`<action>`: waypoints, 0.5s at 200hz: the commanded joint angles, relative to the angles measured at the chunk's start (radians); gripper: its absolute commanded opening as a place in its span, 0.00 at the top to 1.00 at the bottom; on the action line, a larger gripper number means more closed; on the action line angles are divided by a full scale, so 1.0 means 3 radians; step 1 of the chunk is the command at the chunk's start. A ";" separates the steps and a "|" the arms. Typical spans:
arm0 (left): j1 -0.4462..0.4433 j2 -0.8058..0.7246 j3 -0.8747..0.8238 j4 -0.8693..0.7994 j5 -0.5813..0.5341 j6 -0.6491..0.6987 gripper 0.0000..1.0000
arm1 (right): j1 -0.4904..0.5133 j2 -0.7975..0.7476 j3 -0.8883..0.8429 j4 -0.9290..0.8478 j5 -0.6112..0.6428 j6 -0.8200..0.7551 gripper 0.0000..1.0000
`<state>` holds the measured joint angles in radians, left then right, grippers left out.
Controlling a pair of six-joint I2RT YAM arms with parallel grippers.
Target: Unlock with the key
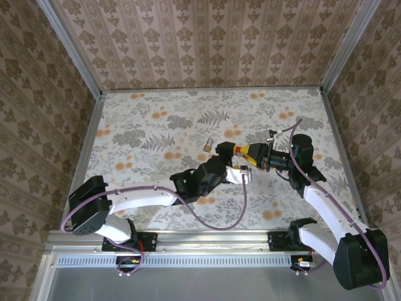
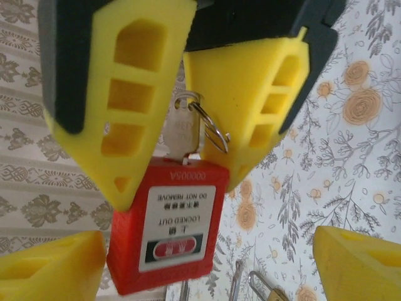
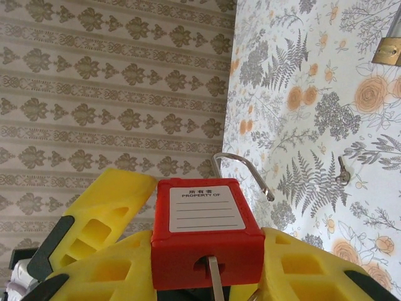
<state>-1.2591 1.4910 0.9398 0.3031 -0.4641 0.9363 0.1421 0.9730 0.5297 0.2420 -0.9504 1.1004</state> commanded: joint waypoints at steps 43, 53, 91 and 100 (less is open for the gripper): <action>0.0074 0.0164 0.0181 0.0204 -0.0152 0.0183 0.26 | 0.0024 -0.0195 -0.0067 -0.0008 -0.0027 0.0014 0.79; 0.0076 0.0173 0.0167 0.0245 -0.0170 0.0216 0.27 | 0.0022 -0.0207 -0.0075 -0.0024 -0.0023 0.0004 0.79; 0.0081 0.0164 0.0143 0.0330 -0.0195 0.0314 0.29 | 0.0022 -0.0211 -0.0096 -0.0057 -0.0012 -0.0005 0.79; 0.0081 0.0175 0.0149 0.0310 -0.0184 0.0339 0.29 | 0.0025 -0.0206 -0.0088 -0.0073 -0.0010 -0.0001 0.79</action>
<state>-1.2419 1.5391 0.9630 0.3584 -0.5018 1.0042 0.1432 0.9272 0.5140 0.2268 -0.9497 1.1027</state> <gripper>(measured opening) 0.712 0.350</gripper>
